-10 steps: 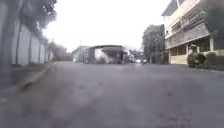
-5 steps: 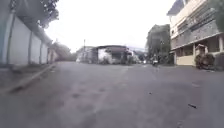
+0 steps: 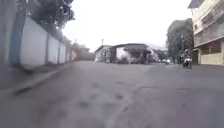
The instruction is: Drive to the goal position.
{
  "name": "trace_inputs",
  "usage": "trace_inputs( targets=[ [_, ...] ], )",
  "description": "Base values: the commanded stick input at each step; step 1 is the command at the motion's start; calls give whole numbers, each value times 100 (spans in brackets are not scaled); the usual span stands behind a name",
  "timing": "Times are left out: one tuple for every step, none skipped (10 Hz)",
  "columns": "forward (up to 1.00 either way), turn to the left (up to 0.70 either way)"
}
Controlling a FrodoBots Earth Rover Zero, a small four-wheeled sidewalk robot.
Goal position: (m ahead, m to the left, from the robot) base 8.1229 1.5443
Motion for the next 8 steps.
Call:
trace_inputs(
  targets=[
    [100,40],
    [100,40],
    [100,26],
    [100,7],
    [100,0],
    [100,0],
    [100,0],
    [100,0]
  ],
)
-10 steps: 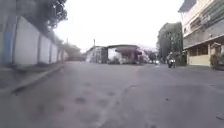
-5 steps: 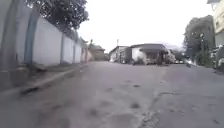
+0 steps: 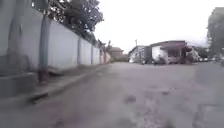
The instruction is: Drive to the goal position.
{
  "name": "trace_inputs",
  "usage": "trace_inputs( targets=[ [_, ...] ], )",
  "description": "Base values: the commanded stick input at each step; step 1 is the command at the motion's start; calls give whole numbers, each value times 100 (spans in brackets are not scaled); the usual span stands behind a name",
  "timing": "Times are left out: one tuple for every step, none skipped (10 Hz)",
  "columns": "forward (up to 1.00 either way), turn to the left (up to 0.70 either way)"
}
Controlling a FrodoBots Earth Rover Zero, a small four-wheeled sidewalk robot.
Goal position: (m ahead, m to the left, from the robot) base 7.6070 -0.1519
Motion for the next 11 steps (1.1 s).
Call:
trace_inputs(
  targets=[
    [100,0],
    [100,0],
    [100,0],
    [100,0],
    [100,-5],
    [100,-17],
    [100,-29],
    [100,-40],
    [100,-40],
    [100,-40],
    [100,-40]
  ],
)
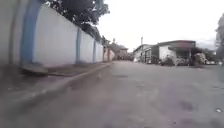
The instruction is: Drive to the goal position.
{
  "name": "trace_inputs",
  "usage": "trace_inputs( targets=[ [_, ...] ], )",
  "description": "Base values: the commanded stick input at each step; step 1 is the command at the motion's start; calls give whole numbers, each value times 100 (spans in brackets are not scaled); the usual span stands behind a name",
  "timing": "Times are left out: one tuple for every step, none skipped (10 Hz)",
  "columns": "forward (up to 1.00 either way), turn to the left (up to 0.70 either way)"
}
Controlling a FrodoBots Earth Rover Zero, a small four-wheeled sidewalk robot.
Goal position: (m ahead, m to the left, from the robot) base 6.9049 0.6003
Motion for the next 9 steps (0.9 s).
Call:
trace_inputs(
  targets=[
    [100,-40],
    [100,-40],
    [100,-3],
    [100,0],
    [100,0],
    [100,0],
    [100,0],
    [100,0],
    [100,0]
  ],
)
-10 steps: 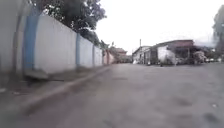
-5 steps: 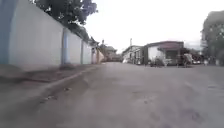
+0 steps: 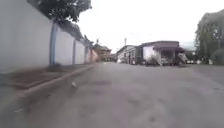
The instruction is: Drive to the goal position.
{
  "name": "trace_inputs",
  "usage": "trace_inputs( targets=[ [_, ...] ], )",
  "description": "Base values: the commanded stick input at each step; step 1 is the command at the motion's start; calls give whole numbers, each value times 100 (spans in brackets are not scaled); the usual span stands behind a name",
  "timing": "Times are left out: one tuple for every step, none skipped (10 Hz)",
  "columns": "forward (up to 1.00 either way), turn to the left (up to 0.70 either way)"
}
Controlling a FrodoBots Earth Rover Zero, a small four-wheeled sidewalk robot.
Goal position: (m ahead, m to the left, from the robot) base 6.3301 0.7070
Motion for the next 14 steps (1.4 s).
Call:
trace_inputs(
  targets=[
    [100,0],
    [100,0],
    [100,0],
    [100,0],
    [100,0],
    [100,0],
    [100,0],
    [100,0],
    [100,0],
    [100,0],
    [100,0],
    [100,0],
    [100,0],
    [100,0]
  ],
)
